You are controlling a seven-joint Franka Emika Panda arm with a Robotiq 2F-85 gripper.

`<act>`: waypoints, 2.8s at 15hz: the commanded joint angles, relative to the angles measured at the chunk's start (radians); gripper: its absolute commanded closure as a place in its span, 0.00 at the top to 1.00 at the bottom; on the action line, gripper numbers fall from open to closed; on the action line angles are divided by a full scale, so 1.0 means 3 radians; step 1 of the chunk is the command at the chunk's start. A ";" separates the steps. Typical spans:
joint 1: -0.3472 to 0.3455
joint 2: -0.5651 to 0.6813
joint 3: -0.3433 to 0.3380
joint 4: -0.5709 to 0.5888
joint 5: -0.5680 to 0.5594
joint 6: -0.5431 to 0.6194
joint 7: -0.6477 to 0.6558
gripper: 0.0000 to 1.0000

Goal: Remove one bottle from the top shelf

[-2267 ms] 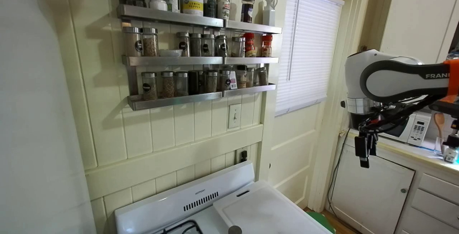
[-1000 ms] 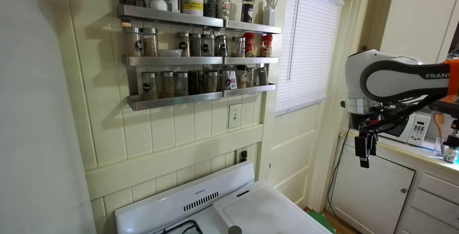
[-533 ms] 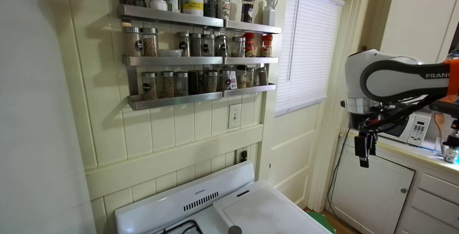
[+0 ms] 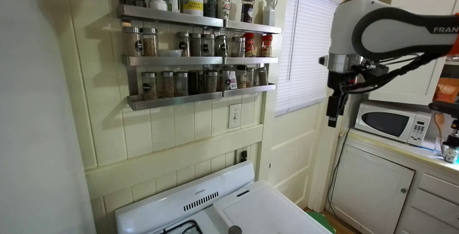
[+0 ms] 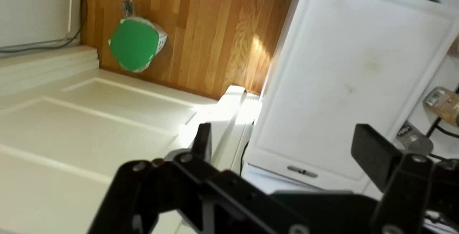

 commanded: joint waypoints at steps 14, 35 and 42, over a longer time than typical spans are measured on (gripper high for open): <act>0.0431 0.1397 0.0607 0.2776 -0.0418 0.0814 -0.0631 1.00; 0.0637 0.2362 0.0705 0.3805 -0.1013 0.1631 0.0446 1.00; 0.0587 0.2406 0.0738 0.3859 -0.0885 0.1819 0.0757 1.00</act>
